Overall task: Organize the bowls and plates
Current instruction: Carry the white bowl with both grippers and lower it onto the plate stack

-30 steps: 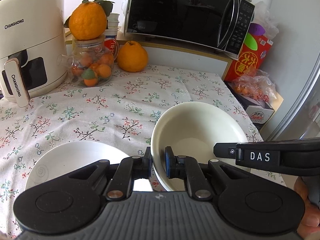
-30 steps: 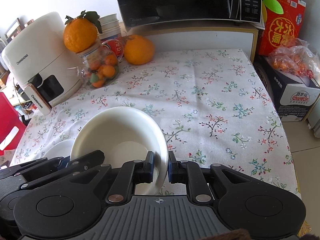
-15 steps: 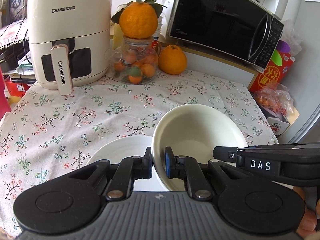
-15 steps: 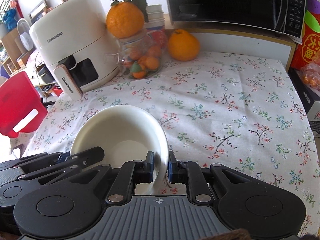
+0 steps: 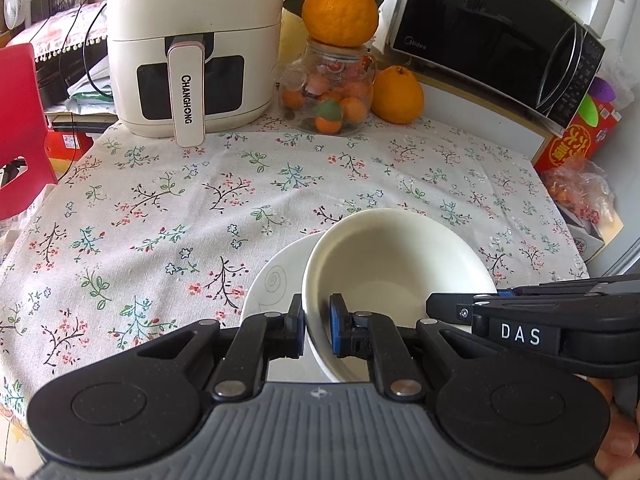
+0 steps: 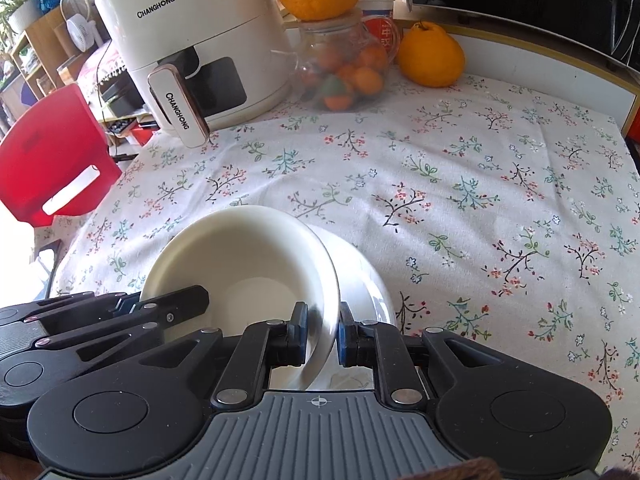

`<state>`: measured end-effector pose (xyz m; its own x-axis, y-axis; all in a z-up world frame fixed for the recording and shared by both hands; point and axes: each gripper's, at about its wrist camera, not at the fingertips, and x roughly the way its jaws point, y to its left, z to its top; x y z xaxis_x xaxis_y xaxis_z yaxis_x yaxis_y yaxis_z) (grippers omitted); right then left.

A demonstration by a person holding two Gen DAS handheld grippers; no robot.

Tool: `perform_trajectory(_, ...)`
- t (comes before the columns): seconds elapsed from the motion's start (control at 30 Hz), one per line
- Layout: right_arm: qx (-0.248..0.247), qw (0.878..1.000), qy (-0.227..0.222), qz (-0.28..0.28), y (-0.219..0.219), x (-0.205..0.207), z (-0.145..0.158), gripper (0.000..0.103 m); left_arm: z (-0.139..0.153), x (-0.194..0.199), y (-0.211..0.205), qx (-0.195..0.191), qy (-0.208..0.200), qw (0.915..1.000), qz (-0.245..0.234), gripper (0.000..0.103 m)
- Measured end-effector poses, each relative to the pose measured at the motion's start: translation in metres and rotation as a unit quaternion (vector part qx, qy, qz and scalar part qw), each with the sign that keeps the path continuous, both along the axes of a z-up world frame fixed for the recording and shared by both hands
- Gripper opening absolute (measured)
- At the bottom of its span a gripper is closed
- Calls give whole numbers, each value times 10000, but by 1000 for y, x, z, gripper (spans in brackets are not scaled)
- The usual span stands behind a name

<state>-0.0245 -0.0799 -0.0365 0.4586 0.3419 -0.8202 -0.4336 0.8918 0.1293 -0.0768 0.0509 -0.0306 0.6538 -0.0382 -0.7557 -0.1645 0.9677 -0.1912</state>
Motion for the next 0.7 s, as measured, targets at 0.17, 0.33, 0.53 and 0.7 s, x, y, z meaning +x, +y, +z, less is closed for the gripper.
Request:
perform_trajectory(0.17,-38,9999,157,-37,2,3,-5,17,-5,1,0,38,62,10000,-25,11)
perform_trajectory(0.33,-6,9995,280,-117,2,5,-10,17,-9,4,1,63,106,9999,-26,11)
perform_trajectory(0.53,41,9993,318,-203,0,4,-10,17,-8,4,0,90,85,9999,-47,11)
perform_trajectory(0.7,36,9994,268,-225,1,3,-7,17,-8,4,2,31,44,10000,-31,13)
